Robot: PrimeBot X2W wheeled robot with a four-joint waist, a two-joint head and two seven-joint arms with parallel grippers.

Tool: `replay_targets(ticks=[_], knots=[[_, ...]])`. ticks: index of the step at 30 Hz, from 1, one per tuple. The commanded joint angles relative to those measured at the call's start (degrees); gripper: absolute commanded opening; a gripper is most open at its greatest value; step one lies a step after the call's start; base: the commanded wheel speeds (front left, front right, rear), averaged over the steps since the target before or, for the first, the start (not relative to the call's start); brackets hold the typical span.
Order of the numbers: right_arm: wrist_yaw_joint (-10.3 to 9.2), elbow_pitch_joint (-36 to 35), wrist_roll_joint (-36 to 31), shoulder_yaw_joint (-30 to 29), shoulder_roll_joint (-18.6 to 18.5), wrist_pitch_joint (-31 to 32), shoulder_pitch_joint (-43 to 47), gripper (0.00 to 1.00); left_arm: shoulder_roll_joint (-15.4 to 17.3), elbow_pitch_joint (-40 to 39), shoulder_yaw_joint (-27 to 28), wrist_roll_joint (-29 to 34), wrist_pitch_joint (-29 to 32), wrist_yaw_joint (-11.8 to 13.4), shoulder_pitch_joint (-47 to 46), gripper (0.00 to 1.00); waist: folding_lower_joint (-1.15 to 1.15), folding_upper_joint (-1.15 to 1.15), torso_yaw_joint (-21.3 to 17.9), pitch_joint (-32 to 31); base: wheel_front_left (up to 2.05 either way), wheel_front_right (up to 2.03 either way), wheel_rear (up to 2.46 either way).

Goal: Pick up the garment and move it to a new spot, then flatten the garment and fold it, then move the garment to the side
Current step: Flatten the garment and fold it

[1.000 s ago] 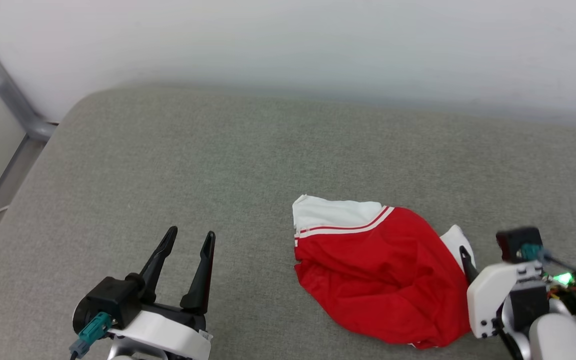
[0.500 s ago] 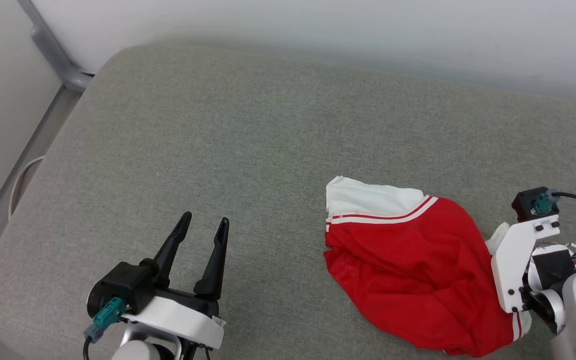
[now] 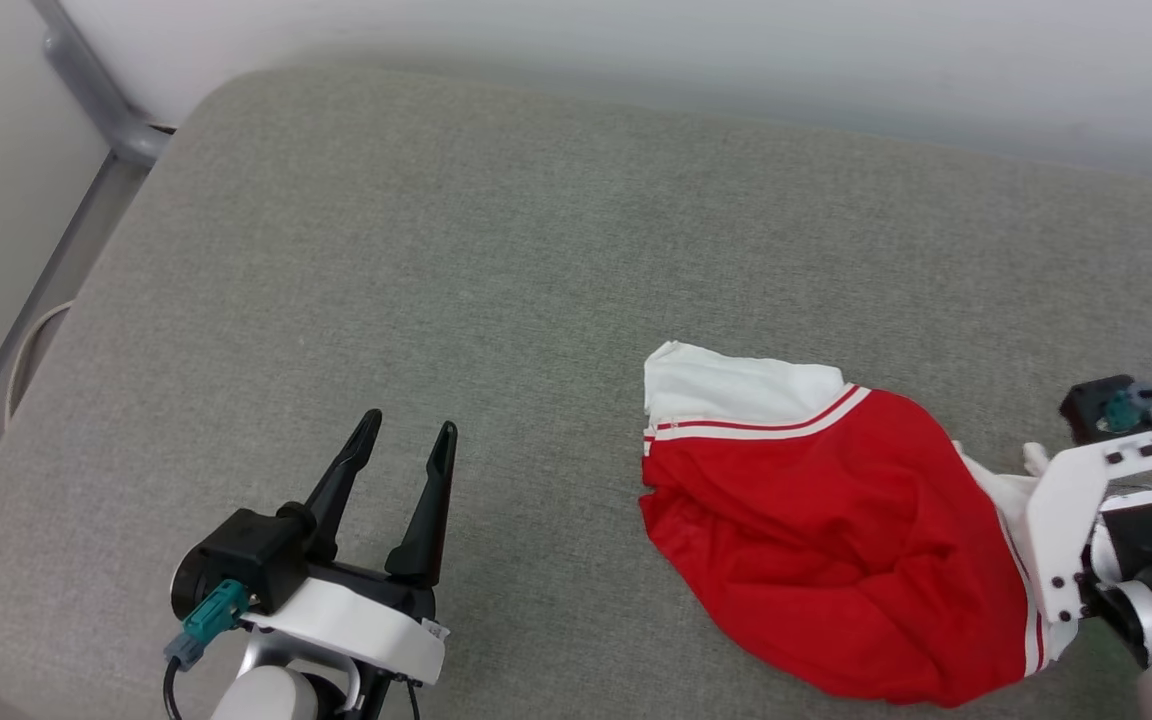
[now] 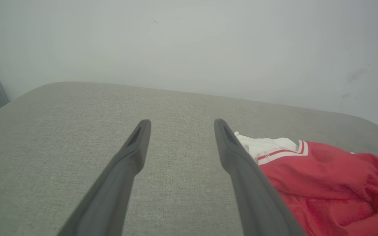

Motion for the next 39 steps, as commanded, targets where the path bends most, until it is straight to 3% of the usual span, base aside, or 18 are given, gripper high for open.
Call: replay_targets(ticks=[1, 10, 15, 16, 17, 18, 22, 27, 39], knots=[[-0.12, 0.58, -1.01, -1.34, -1.37, -0.57, 0.15, 0.00, 0.11, 0.08, -0.19, -0.23, -0.15, -0.10, -0.44, 1.00, -0.01, 0.00, -1.18, -0.90, 0.00, 0.00, 0.00], [-0.11, 0.45, -4.69, -10.61, -4.22, -5.00, 0.20, 0.00, 0.36, 0.36, -0.07, -0.28, -0.15, -0.11, 0.22, 1.00, -0.01, 0.00, -5.25, -3.40, 0.00, 0.00, 0.00], [-0.10, 3.15, -6.84, -13.76, -3.26, -6.41, 1.76, 0.00, 0.50, 0.54, -0.25, -0.35, -0.15, -0.10, 0.61, 1.00, -0.01, 0.00, -6.61, -3.94, 0.00, 0.00, 0.00], [-0.10, 3.62, -7.08, -14.23, -2.87, -7.01, 2.00, 0.72, 0.54, 0.61, -0.32, -0.38, -0.15, -0.11, 0.64, 1.00, -0.01, 0.00, -6.84, -3.97, 0.00, 0.00, 0.00], [-0.10, 4.19, -7.43, -14.68, -2.47, -7.66, 2.23, 0.94, 0.56, 0.65, -0.36, -0.40, -0.15, -0.11, 0.63, 1.00, -0.01, 0.00, -7.06, -4.04, 0.00, 0.00, 0.00], [-0.11, 4.65, -8.02, -15.57, -2.08, -8.50, 2.34, 1.00, 0.61, 0.68, -0.47, -0.43, -0.15, -0.11, 0.66, 1.00, -0.01, 0.00, -7.29, -4.13, 0.00, 0.00, 0.00], [-0.10, 5.84, -10.62, -17.62, 0.05, -12.60, 2.50, 1.00, 0.74, 0.97, -0.55, -0.52, -0.15, -0.11, 0.72, 1.00, -0.01, 0.00, -8.14, -4.73, 0.00, 0.00, 0.00], [-0.11, 4.26, -10.74, -17.26, 2.55, -22.09, 1.67, 1.00, 0.81, 1.03, -0.18, -0.64, -0.15, -0.11, 1.47, 1.00, -0.01, 0.00, -9.67, -6.10, 0.00, 0.00, 0.00], [-0.11, -7.40, -5.17, -14.00, 10.17, -46.08, 8.80, 1.00, -0.44, -0.74, 0.41, -0.45, -0.15, -0.11, 3.11, 1.00, -0.01, 0.00, -12.49, -7.66, 0.00, 0.00, 0.00]])
